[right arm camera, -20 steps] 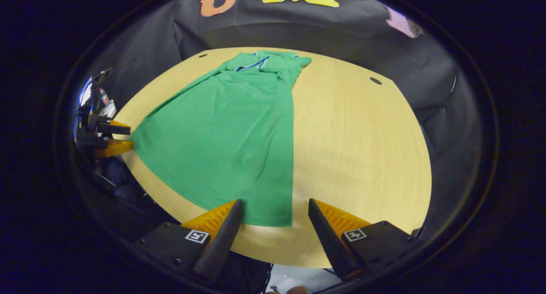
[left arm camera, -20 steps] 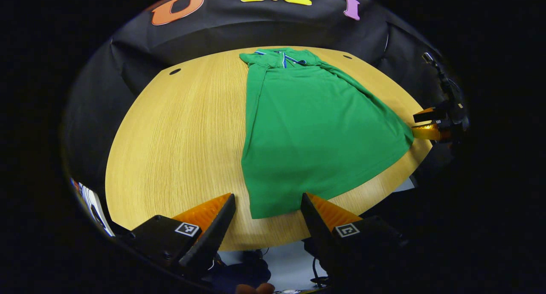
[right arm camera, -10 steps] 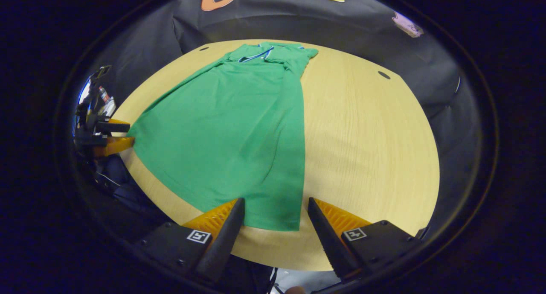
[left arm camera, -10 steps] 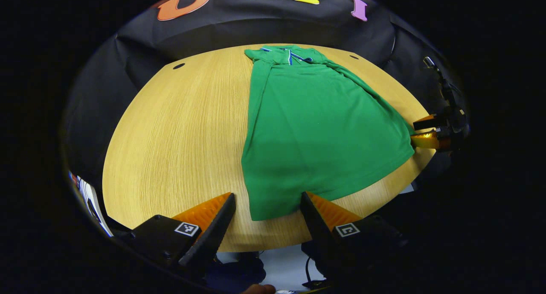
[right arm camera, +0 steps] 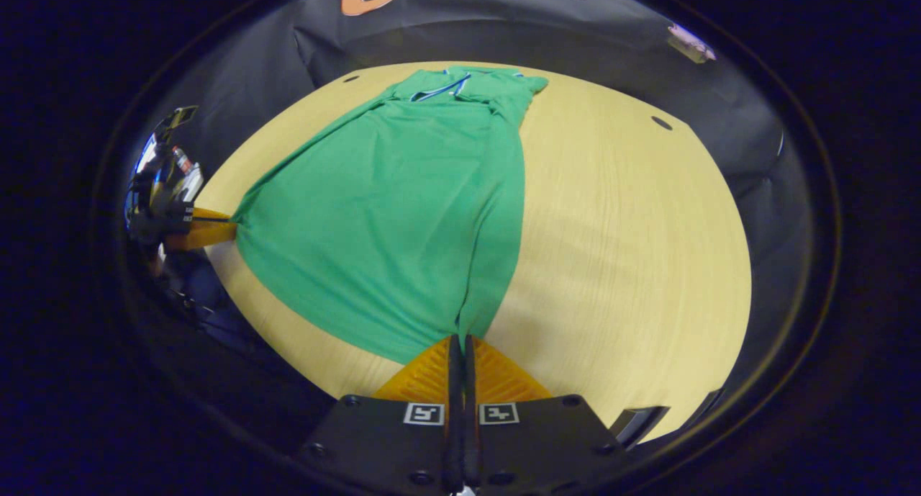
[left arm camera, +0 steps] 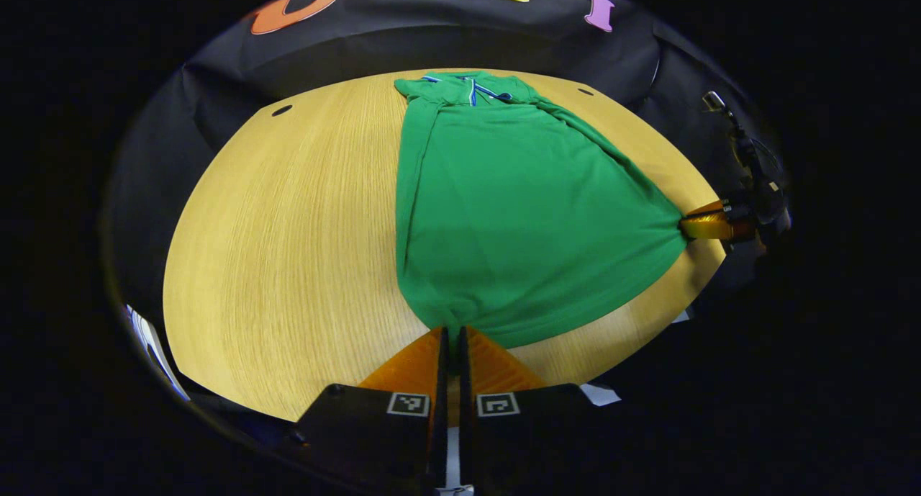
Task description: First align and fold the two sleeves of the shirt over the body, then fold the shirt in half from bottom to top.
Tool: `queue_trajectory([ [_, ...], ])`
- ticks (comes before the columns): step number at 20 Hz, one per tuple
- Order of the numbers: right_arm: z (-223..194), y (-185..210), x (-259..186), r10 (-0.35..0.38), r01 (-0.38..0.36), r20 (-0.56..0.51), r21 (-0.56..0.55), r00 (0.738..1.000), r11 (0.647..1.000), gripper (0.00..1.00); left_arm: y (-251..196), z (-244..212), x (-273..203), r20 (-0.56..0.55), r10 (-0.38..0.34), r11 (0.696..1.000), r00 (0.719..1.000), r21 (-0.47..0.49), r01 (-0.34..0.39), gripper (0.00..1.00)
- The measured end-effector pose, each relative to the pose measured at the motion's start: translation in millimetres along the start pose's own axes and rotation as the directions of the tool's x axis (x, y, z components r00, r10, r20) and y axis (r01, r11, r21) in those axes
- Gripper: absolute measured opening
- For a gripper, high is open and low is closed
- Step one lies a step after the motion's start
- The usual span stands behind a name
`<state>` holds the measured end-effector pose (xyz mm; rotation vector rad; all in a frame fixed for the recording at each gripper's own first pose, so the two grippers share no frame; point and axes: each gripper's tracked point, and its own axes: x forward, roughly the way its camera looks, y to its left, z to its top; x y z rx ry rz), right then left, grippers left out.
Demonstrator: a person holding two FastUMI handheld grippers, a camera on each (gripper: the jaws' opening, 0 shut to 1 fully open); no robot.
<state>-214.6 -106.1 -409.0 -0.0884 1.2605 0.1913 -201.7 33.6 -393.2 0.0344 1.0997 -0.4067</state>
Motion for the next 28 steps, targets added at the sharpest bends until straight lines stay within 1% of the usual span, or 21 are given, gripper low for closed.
queue_trajectory([
  [1,2.3,0.0,-0.9,0.003,-0.003,-0.004,0.014,1.000,1.000,0.03,-3.0,0.2,-1.2,0.000,-0.030,0.999,1.000,-0.026,0.030,0.06],
  [2,0.0,2.5,-0.4,0.015,-0.014,-0.016,0.030,1.000,0.999,0.03,-4.0,-0.9,-1.9,-0.007,-0.052,0.998,0.999,-0.037,0.052,0.05],
  [3,3.0,5.3,-3.6,0.027,-0.027,-0.010,0.044,1.000,0.999,0.02,-2.9,-1.3,-4.5,-0.012,-0.058,0.998,0.998,-0.038,0.058,0.04],
  [5,11.1,8.3,-10.0,0.040,-0.040,0.004,0.046,0.999,0.998,0.02,-1.1,5.5,-9.2,-0.004,-0.065,0.997,0.998,-0.040,0.064,0.04],
  [7,17.4,8.4,-18.7,0.057,-0.059,0.023,0.061,0.998,0.996,0.02,-1.6,11.0,-14.8,0.007,-0.078,0.995,0.997,-0.062,0.079,0.04],
  [9,28.3,5.6,-24.9,0.073,-0.077,0.049,0.088,0.996,0.993,0.03,-4.4,19.9,-20.8,0.023,-0.098,0.992,0.995,-0.081,0.100,0.04],
  [10,34.9,3.0,-28.7,0.075,-0.082,0.064,0.106,0.995,0.991,0.02,-3.6,24.0,-22.8,0.033,-0.103,0.991,0.994,-0.087,0.106,0.03],
  [12,47.8,-1.3,-36.0,0.084,-0.097,0.093,0.144,0.992,0.985,0.02,-3.4,35.3,-30.5,0.057,-0.113,0.990,0.992,-0.079,0.117,0.04],
  [17,81.9,-12.0,-48.3,0.097,-0.127,0.151,0.206,0.984,0.970,0.03,-6.0,83.3,-44.8,0.150,-0.148,0.986,0.978,-0.050,0.157,0.04],
  [18,92.0,-15.0,-51.6,0.096,-0.131,0.169,0.212,0.981,0.968,0.01,-4.3,93.2,-45.1,0.163,-0.147,0.987,0.976,-0.043,0.156,0.04],
  [20,116.7,-18.7,-57.6,0.097,-0.145,0.212,0.222,0.972,0.964,0.02,-1.5,113.7,-47.3,0.189,-0.144,0.988,0.971,-0.032,0.153,0.04],
  [24,158.9,-25.5,-67.0,0.110,-0.180,0.282,0.238,0.953,0.955,0.03,-0.2,154.1,-51.4,0.248,-0.173,0.984,0.953,-0.008,0.180,0.04],
  [26,178.7,-30.8,-68.2,0.108,-0.189,0.308,0.246,0.945,0.951,0.01,3.6,174.0,-50.4,0.277,-0.172,0.984,0.945,-0.004,0.181,0.04],
  [28,194.9,-36.0,-67.6,0.109,-0.199,0.323,0.257,0.940,0.946,0.04,8.7,197.4,-49.3,0.309,-0.171,0.984,0.936,-0.004,0.181,0.04],
])
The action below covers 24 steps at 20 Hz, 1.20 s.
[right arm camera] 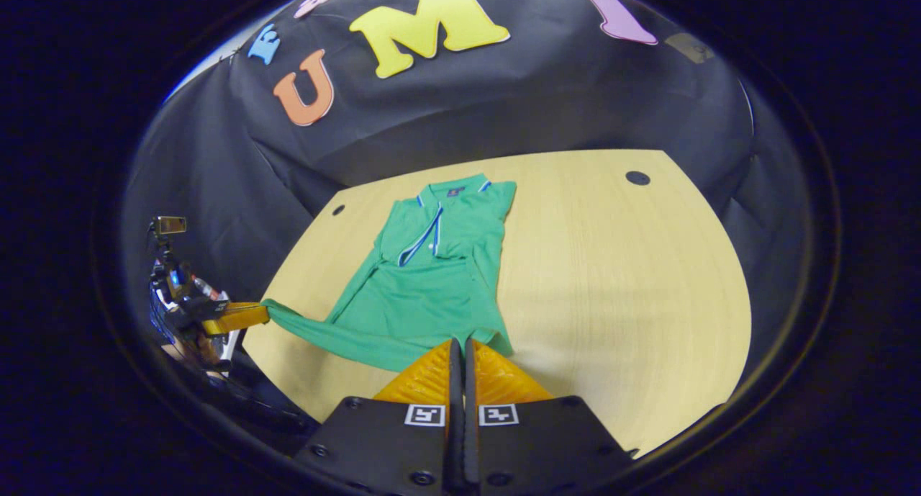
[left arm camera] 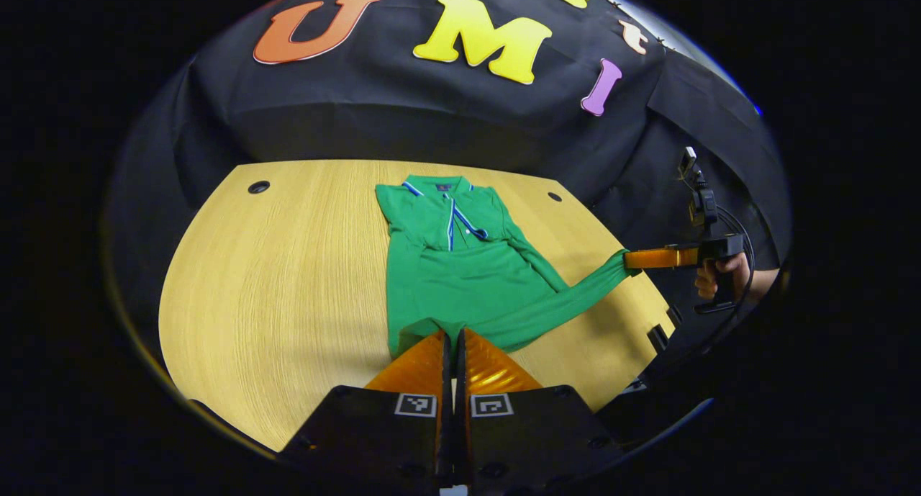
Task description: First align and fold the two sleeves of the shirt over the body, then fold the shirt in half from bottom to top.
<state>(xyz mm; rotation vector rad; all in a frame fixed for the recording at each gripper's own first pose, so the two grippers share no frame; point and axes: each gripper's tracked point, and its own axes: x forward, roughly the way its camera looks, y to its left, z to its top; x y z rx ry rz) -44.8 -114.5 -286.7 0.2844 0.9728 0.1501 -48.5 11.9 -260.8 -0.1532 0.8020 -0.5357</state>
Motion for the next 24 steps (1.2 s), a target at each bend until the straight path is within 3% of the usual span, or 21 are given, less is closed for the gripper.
queue_trajectory([
  [13,153.8,-10.5,45.4,-0.028,0.031,0.185,-0.016,0.982,0.999,0.02,55.5,152.0,67.1,0.201,0.033,0.998,0.979,-0.061,-0.021,0.04],
  [18,206.0,-16.3,95.3,-0.032,0.042,0.244,-0.037,0.969,0.998,0.01,79.0,199.1,112.9,0.258,0.055,0.995,0.965,-0.090,-0.033,0.04],
  [24,243.5,-43.3,172.4,-0.056,0.070,0.260,-0.042,0.964,0.997,0.02,122.3,206.3,191.8,0.214,0.121,0.991,0.969,-0.083,-0.105,0.03],
])
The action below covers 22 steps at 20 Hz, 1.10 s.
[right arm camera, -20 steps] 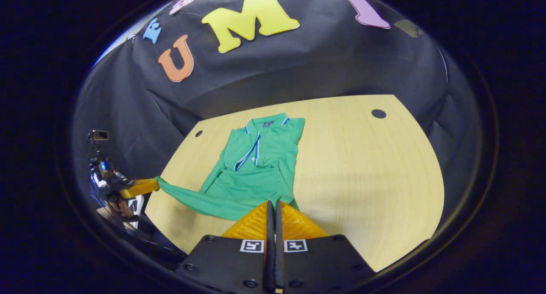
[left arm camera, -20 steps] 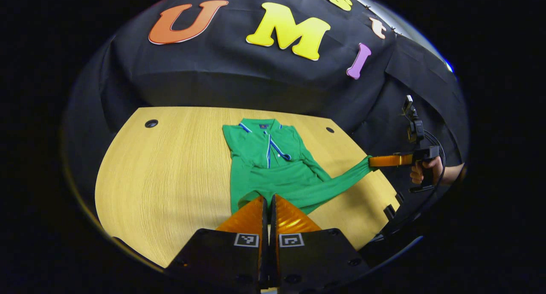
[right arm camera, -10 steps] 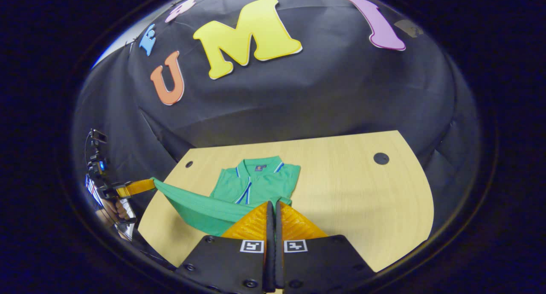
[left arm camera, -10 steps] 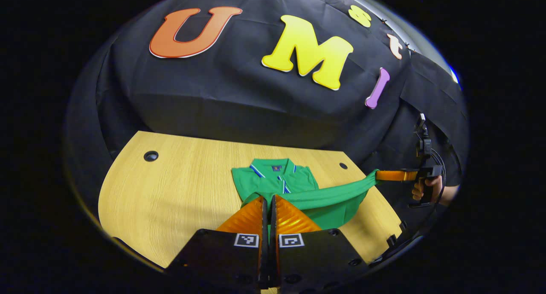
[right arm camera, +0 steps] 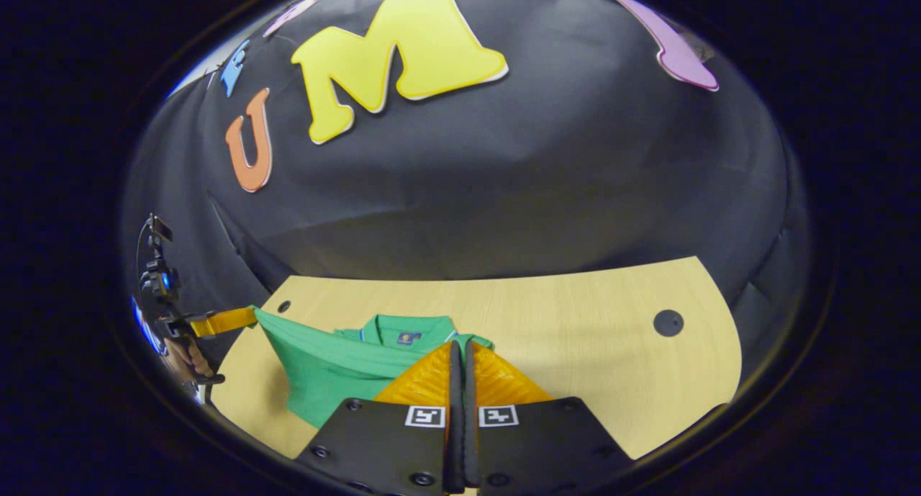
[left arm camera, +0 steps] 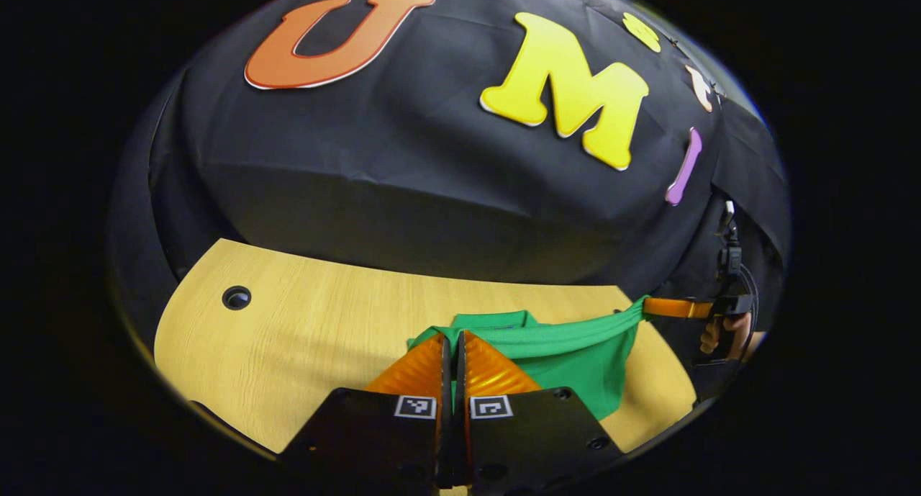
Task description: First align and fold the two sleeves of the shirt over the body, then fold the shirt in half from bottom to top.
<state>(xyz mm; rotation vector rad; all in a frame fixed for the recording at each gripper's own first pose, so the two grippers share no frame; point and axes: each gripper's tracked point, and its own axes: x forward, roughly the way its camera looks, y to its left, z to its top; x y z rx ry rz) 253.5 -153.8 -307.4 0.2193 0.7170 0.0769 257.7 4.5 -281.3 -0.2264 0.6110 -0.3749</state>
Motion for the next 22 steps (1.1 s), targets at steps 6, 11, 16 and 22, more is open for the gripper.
queue_trajectory([
  [6,-7.7,-11.2,67.1,-0.028,0.029,0.012,-0.100,1.000,0.995,0.02,24.6,-18.9,72.1,-0.013,0.033,0.999,0.999,0.029,-0.033,0.04],
  [11,-28.1,-29.8,104.2,-0.110,0.107,-0.010,-0.156,0.994,0.982,0.02,45.7,-58.8,112.9,-0.080,0.087,0.995,0.993,0.062,-0.082,0.04],
  [16,-34.2,-32.5,112.9,-0.160,0.153,-0.015,-0.213,0.987,0.965,0.10,49.3,-55.3,116.0,-0.069,0.148,0.984,0.987,0.108,-0.140,0.19],
  [22,20.2,-14.4,66.7,-0.209,0.232,0.137,-0.178,0.968,0.956,0.92,26.1,0.9,80.0,0.049,0.188,0.968,0.981,0.159,-0.194,1.00],
])
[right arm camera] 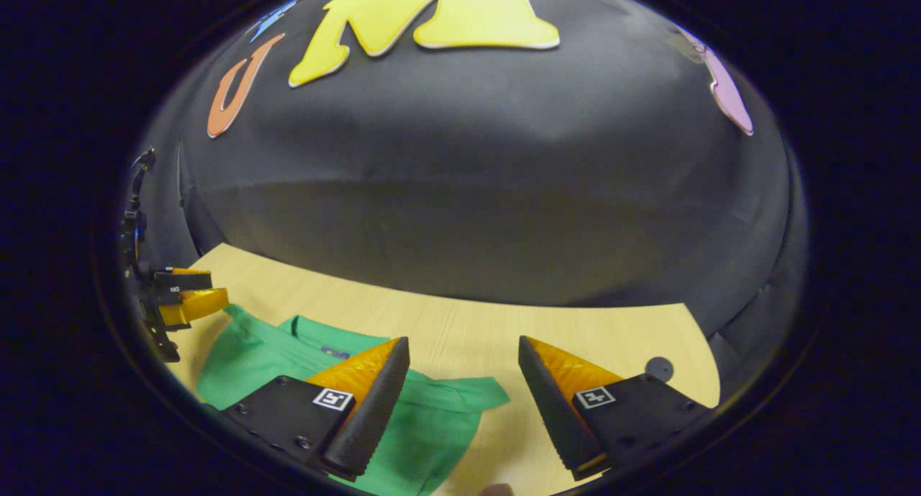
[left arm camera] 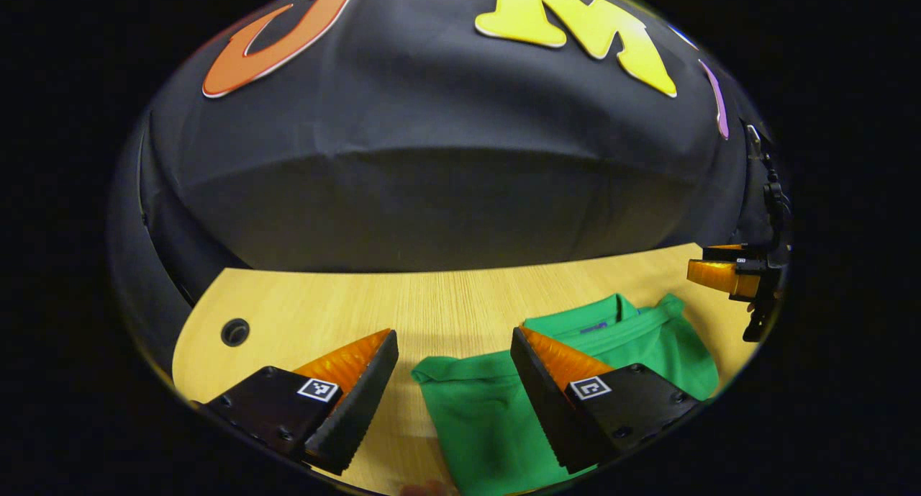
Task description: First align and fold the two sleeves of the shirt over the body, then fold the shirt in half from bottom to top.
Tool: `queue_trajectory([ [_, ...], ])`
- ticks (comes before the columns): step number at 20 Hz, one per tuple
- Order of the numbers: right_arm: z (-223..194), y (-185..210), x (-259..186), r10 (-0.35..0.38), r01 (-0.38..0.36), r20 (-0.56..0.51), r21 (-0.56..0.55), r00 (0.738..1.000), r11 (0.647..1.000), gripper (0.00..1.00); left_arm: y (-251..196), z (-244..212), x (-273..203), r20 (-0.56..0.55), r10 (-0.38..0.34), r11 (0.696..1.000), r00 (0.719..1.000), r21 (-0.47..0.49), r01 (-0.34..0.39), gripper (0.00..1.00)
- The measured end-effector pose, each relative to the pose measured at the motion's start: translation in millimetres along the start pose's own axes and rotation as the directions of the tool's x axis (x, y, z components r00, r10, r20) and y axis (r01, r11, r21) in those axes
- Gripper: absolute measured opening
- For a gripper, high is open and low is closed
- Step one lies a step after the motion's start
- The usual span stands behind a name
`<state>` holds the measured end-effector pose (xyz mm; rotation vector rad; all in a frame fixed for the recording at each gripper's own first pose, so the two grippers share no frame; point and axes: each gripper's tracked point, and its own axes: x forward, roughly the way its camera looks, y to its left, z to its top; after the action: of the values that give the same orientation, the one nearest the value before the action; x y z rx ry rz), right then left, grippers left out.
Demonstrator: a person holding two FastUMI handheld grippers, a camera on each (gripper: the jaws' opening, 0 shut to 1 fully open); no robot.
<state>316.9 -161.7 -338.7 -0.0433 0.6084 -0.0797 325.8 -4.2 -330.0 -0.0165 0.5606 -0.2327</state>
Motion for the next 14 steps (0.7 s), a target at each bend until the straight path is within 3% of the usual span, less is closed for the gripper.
queue_trajectory([
  [3,34.3,0.1,-41.3,-0.017,0.020,0.077,-0.044,0.997,0.999,0.96,-0.1,37.9,-42.2,0.075,0.039,0.999,0.996,-0.031,-0.037,1.00],
  [6,77.0,18.1,-110.7,0.002,0.009,0.182,-0.057,0.983,0.998,0.96,-1.6,82.8,-103.9,0.157,0.071,0.994,0.985,-0.089,-0.057,1.00],
  [10,117.5,31.1,-207.2,0.009,0.016,0.305,-0.079,0.952,0.997,0.93,-19.0,127.8,-202.4,0.270,0.105,0.992,0.957,-0.098,-0.081,1.00],
  [13,140.6,41.0,-287.2,-0.005,0.015,0.390,-0.021,0.921,1.000,0.95,-31.2,151.5,-270.0,0.329,0.108,0.991,0.938,-0.105,-0.077,0.98],
  [14,140.3,42.0,-309.3,-0.019,0.023,0.406,-0.006,0.914,1.000,0.92,-32.2,153.6,-290.6,0.346,0.126,0.990,0.930,-0.104,-0.096,0.99],
])
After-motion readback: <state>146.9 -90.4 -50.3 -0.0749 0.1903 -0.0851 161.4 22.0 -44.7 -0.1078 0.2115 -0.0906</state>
